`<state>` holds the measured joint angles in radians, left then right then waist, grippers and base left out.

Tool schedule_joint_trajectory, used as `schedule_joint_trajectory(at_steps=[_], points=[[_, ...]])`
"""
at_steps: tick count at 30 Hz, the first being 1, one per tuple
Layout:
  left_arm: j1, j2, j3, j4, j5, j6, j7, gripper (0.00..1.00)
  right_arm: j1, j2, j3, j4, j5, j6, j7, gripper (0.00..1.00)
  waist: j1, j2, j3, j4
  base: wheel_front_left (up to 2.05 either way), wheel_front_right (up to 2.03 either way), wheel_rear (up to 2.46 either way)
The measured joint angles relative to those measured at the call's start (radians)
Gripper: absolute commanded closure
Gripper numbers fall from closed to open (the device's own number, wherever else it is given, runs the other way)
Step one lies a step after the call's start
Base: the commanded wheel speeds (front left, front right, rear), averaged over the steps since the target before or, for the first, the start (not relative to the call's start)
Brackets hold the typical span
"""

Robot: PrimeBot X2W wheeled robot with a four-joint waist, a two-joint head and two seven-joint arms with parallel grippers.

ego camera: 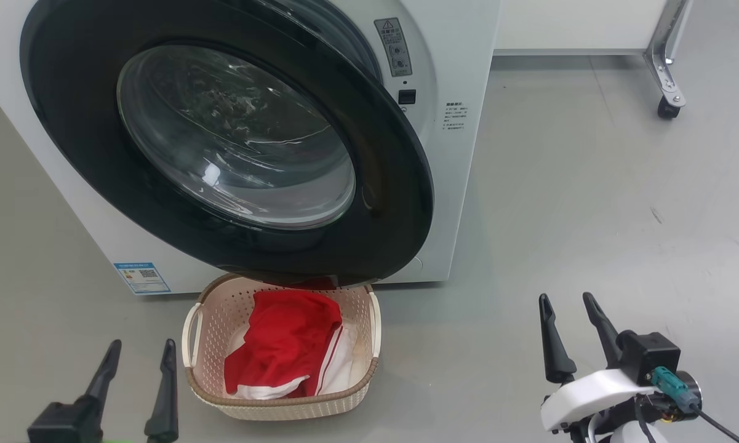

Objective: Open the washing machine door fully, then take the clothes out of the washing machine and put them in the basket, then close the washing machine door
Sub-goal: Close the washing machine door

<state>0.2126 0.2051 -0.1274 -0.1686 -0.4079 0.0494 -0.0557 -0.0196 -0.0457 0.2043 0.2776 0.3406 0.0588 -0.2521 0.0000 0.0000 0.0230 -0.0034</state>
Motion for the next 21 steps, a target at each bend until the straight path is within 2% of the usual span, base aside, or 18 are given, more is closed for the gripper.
schedule_joint_trajectory(at_steps=[10, 21], points=[[0.012, -0.019, -0.041, 0.035, 0.077, 0.035, -0.027, 0.0, 0.029, 0.001, 0.015, 0.001, -0.018, -0.01, 0.0, 0.0, 0.0, 0.0, -0.006, -0.002, 0.0, 0.0, 0.0], [0.012, -0.046, -0.045, 0.06, 0.098, 0.047, -0.048, 0.0, 0.034, 0.001, 0.017, 0.0, -0.018, -0.018, 0.0, 0.0, 0.0, 0.0, -0.007, -0.006, 0.0, 0.0, 0.0]])
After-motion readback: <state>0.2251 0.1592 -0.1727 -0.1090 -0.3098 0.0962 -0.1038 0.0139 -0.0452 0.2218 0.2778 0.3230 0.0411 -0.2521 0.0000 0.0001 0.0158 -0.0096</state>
